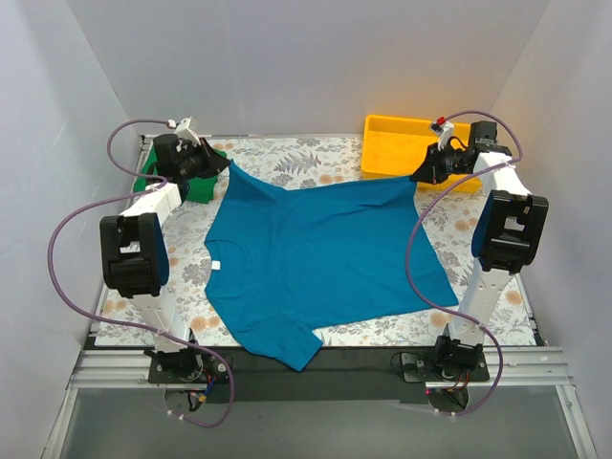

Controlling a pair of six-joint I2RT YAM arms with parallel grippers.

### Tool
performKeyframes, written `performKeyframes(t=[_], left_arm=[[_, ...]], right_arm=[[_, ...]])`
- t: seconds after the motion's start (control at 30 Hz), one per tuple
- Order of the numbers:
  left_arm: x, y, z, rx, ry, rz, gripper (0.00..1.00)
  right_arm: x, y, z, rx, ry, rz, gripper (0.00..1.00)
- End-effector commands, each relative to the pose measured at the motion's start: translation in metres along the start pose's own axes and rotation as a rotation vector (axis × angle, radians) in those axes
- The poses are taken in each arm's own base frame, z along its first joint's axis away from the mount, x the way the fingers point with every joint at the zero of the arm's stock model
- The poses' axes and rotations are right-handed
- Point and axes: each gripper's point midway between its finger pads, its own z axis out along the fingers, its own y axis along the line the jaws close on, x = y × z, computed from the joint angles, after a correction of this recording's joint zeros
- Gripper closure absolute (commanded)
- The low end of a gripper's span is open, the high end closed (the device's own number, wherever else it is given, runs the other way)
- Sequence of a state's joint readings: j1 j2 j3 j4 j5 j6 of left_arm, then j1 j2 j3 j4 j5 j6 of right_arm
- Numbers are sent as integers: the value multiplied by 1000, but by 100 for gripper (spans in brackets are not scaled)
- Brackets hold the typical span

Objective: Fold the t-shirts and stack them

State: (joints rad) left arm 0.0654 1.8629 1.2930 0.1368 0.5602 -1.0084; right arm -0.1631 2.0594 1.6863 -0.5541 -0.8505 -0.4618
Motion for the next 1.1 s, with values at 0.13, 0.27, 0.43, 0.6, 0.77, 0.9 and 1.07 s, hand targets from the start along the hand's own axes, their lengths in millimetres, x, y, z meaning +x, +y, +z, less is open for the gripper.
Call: performKeyframes(t=[0.13, 0.27, 0.43, 0.6, 0.77, 0.9, 1.07], left_arm=[[-25, -41, -33, 87, -84, 57, 100], [-26, -51, -43, 103, -98, 66, 100], [-30, -64, -60, 113, -123, 84, 100], [-16, -67, -73, 110, -116, 83, 100], [-8, -73, -86, 113, -119, 81, 100], [-4, -78, -95, 118, -122, 77, 100], [-1, -85, -106, 128, -130, 71, 100]], right_arm=[[-13, 17, -6, -80, -60, -69, 99], [-18, 23, -8, -101, -78, -102, 99], [-24, 30, -12, -119, -99, -136, 99], [-20, 32, -16, -116, -99, -151, 99], [-14, 28, -20, -102, -98, -144, 99], [-11, 28, -23, -97, -98, -151, 99], [-5, 26, -25, -89, -97, -146, 99]])
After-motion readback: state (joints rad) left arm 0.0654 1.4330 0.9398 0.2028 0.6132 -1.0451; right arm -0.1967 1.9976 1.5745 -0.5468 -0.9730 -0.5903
